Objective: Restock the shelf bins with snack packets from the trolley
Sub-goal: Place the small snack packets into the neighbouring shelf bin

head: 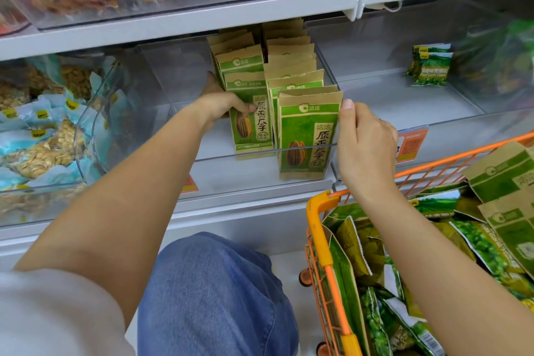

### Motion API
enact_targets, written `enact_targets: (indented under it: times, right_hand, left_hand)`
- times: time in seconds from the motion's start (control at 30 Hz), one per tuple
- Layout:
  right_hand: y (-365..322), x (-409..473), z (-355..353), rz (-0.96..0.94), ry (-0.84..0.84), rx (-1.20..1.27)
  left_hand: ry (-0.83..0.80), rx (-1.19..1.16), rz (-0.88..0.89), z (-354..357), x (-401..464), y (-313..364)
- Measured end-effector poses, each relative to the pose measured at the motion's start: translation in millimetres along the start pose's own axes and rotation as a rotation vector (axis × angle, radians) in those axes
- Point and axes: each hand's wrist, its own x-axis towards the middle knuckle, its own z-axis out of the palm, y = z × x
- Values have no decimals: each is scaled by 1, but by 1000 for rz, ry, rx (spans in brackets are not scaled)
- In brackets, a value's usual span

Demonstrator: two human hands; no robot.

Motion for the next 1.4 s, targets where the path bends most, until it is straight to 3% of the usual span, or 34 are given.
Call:
enact_targets:
  times: [0.23,0.37,0.5,0.73,1.0,1.13,1.27,1.4]
  right_hand:
    - [-1,0,4,-4,23,5]
    - [-1,0,4,3,29,14]
    - [-1,0,2,-4,25,12]
    - [0,-1,1,-8,20,17]
    - [-1,-2,-1,-23,34,29]
    - [0,-2,-1,-28,29,29]
    - [1,-2,-1,-30,30,31]
    - [2,-2,1,-29,34,27]
  left_hand:
    - [-112,-36,86,4,-18,2]
    - [-25,156,65,7,-26,1]
    - [-75,316,97,10,-28,-5]
    - [113,472,152,13,-23,-5]
    - [239,490,266,18,-39,4]
    - [182,492,250,17,-41,5]
    - [113,706,172,15,-43,6]
    - [215,760,173,15,-50,12]
